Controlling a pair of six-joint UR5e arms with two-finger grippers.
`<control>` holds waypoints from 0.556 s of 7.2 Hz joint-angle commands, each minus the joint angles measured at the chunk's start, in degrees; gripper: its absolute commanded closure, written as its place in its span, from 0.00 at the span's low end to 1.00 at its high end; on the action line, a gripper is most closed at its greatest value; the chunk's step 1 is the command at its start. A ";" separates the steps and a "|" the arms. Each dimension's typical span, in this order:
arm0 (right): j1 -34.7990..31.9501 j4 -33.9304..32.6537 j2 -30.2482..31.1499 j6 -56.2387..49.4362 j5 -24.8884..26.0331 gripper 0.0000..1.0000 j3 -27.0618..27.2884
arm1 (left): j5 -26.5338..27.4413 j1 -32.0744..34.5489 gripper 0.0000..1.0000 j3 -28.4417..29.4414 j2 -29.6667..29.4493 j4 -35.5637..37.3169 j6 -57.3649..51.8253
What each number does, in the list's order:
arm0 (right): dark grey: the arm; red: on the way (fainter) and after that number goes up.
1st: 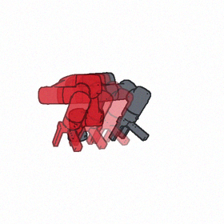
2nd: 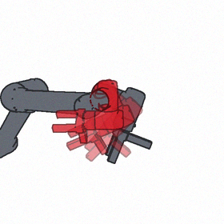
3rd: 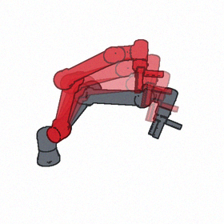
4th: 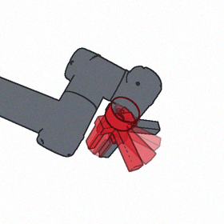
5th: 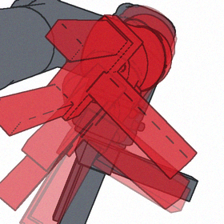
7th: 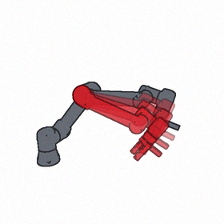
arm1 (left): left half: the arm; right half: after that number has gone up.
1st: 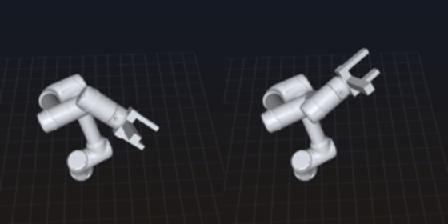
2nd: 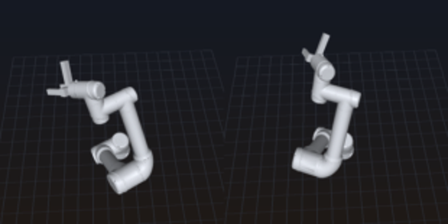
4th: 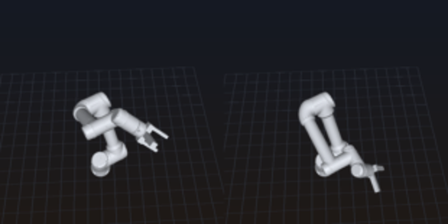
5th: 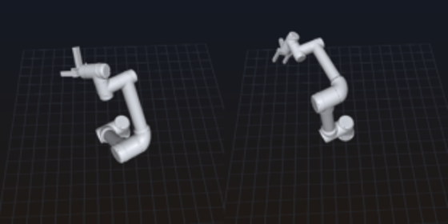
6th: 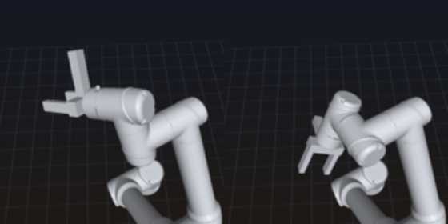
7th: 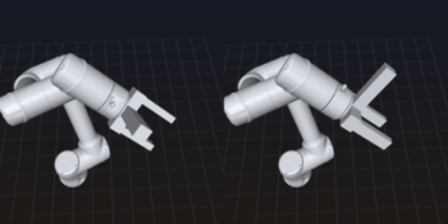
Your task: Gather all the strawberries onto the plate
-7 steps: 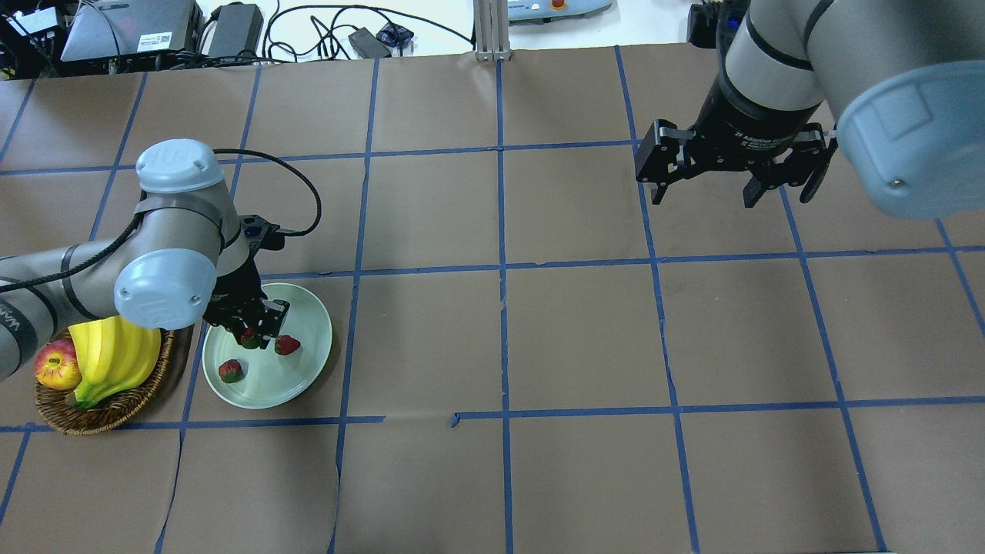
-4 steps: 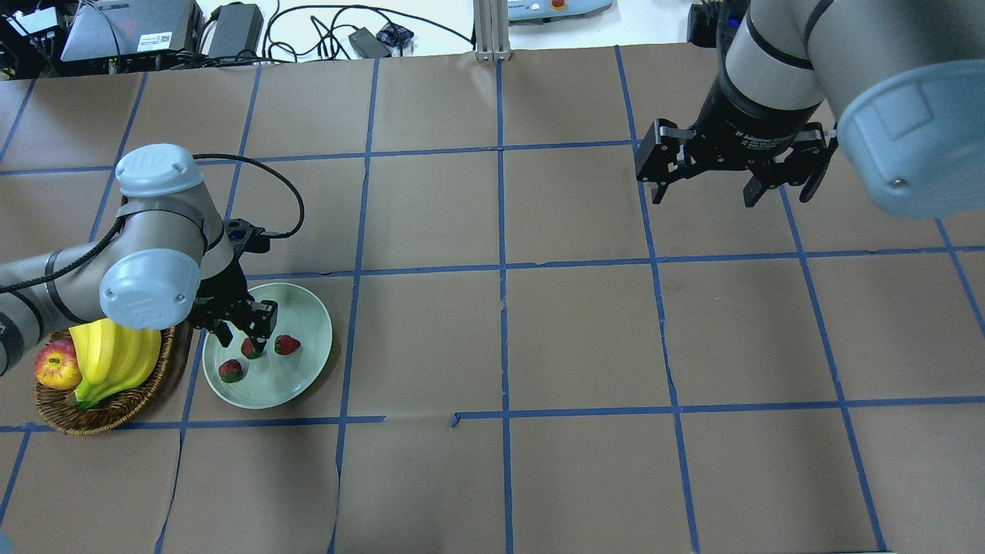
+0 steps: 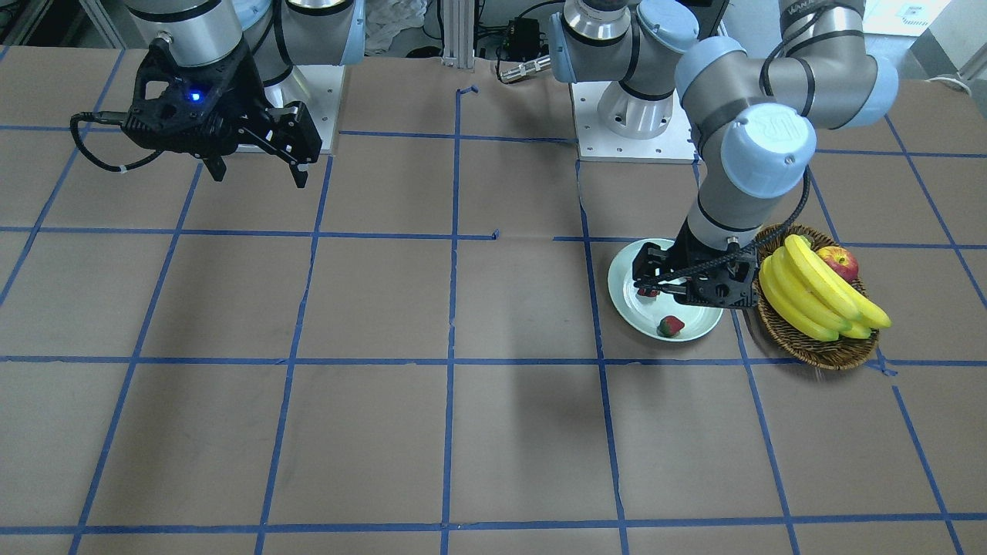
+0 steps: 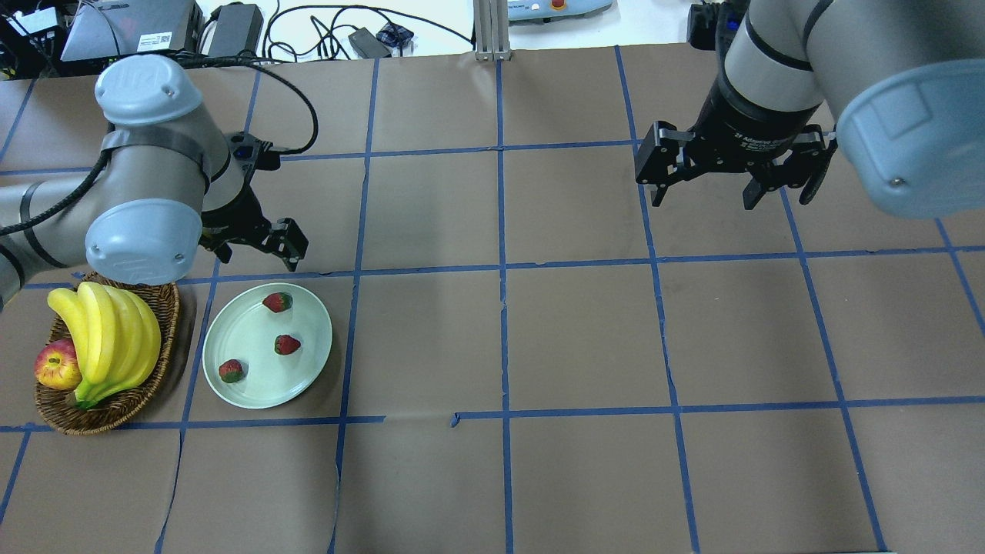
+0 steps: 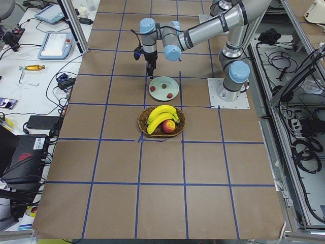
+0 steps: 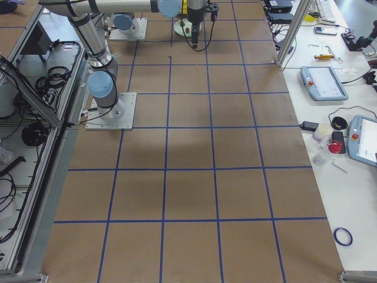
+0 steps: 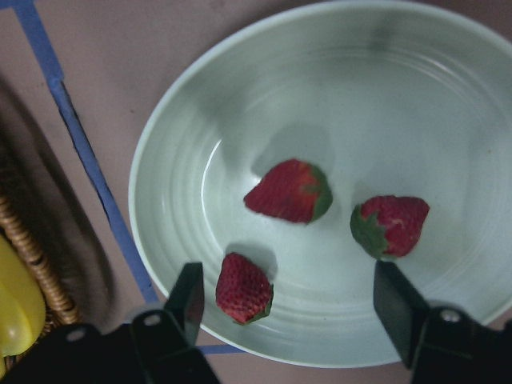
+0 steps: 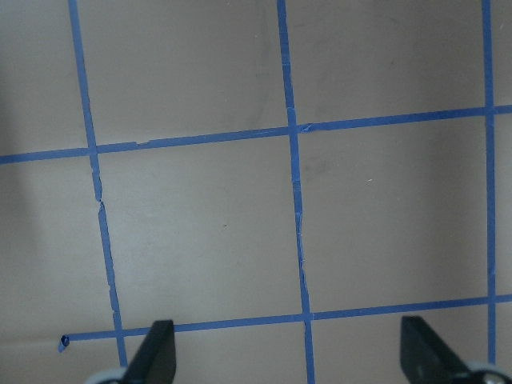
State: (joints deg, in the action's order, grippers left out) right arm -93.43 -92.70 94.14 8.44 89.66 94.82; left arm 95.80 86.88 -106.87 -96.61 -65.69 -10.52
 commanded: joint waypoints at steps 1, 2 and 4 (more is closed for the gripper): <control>0.00 0.15 0.08 0.00 -0.02 0.00 0.02 | -2.10 8.27 0.00 5.86 3.25 -1.37 5.67; 0.00 0.15 0.08 0.00 -0.02 0.00 0.02 | -3.42 9.26 0.00 9.28 4.92 -4.77 5.95; 0.00 0.24 0.08 0.00 -0.02 0.00 0.02 | -5.61 9.36 0.00 14.04 7.39 -10.76 7.35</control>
State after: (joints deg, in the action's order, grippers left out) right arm -93.43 -92.50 94.21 8.44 89.65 94.87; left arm 91.98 95.92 -95.60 -90.51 -73.56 -4.26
